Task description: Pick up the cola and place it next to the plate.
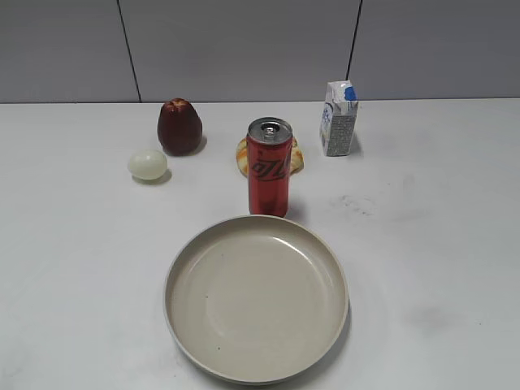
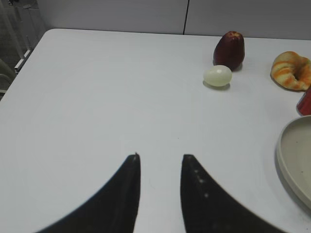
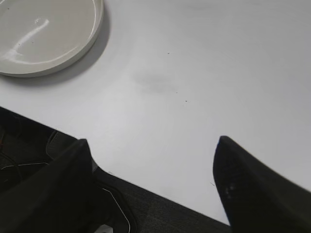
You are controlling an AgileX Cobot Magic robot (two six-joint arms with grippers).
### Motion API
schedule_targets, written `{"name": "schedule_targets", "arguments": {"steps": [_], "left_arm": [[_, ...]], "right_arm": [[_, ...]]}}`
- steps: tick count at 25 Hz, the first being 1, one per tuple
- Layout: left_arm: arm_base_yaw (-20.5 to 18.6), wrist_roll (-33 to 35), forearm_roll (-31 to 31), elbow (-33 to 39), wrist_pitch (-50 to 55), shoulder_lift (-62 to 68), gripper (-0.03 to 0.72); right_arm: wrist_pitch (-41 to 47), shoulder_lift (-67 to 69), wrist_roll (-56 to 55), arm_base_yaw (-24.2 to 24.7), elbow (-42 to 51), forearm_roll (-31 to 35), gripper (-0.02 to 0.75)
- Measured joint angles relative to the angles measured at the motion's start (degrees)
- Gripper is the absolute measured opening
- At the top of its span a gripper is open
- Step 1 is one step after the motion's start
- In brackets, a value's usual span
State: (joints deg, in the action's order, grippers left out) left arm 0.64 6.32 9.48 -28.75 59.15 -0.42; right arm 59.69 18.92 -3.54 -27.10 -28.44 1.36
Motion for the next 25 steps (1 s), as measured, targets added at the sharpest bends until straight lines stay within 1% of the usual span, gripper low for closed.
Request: {"name": "schedule_targets", "arguments": {"steps": [4, 7, 13, 16, 17, 19, 25], "left_arm": [[0.0, 0.0, 0.0, 0.0, 0.0, 0.0, 0.23], [0.0, 0.0, 0.0, 0.0, 0.0, 0.0, 0.23], [0.0, 0.0, 0.0, 0.0, 0.0, 0.0, 0.23], [0.0, 0.0, 0.0, 0.0, 0.0, 0.0, 0.23], [0.0, 0.0, 0.0, 0.0, 0.0, 0.0, 0.23], [0.0, 0.0, 0.0, 0.0, 0.0, 0.0, 0.23], [0.0, 0.0, 0.0, 0.0, 0.0, 0.0, 0.23]], "right_arm": [[0.0, -0.7, 0.0, 0.3, 0.0, 0.0, 0.584], [0.0, -2.9, 0.0, 2.7, 0.0, 0.0, 0.584], [0.0, -11.2, 0.0, 14.7, 0.0, 0.0, 0.584], [0.1, -15.3, 0.0, 20.1, 0.0, 0.0, 0.584], [0.1, -16.6, 0.0, 21.3, 0.0, 0.0, 0.584], [0.1, -18.5, 0.0, 22.5, 0.0, 0.0, 0.584], [0.2, -19.2, 0.0, 22.7, 0.0, 0.0, 0.584]]}}
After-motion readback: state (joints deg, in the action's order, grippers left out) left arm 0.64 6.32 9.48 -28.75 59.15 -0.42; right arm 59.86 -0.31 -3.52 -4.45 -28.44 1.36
